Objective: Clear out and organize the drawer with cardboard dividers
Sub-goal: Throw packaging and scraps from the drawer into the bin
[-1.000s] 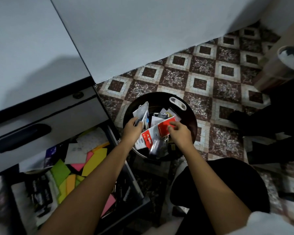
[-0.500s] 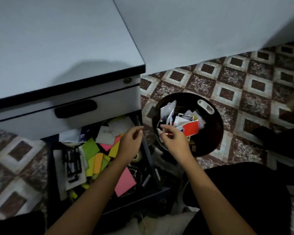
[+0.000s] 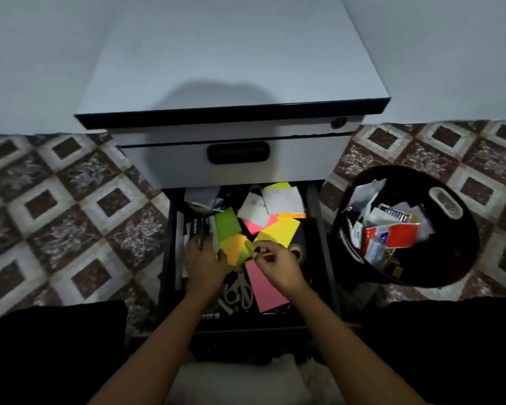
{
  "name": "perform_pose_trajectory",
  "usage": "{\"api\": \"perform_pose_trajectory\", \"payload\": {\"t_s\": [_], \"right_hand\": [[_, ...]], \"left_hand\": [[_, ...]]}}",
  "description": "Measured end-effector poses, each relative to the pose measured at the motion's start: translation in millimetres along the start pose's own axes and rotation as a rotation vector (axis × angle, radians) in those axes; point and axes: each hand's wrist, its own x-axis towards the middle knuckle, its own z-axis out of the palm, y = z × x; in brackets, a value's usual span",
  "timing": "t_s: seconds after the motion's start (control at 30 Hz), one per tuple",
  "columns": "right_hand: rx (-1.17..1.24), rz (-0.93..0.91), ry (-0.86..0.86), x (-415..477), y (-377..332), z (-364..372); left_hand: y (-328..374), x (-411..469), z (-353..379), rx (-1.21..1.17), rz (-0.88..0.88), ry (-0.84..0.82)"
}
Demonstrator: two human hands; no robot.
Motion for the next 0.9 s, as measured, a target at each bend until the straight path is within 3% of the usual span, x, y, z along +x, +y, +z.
{"api": "perform_pose_trajectory", "payload": {"t_s": [0.27, 0.67, 0.9], "right_hand": [[0.063, 0.06, -0.017, 13, 4, 25], [0.031, 0.029, 0.056, 42, -2, 33], [-0.488, -0.289, 0.004, 99, -19, 50]], "left_hand": [[-21, 10, 7, -0.059, -0.191, -0.094], [-38, 1, 12, 0.048, 0.098, -0.249], [-53, -4, 6, -0.013, 0.174, -0.357]]}}
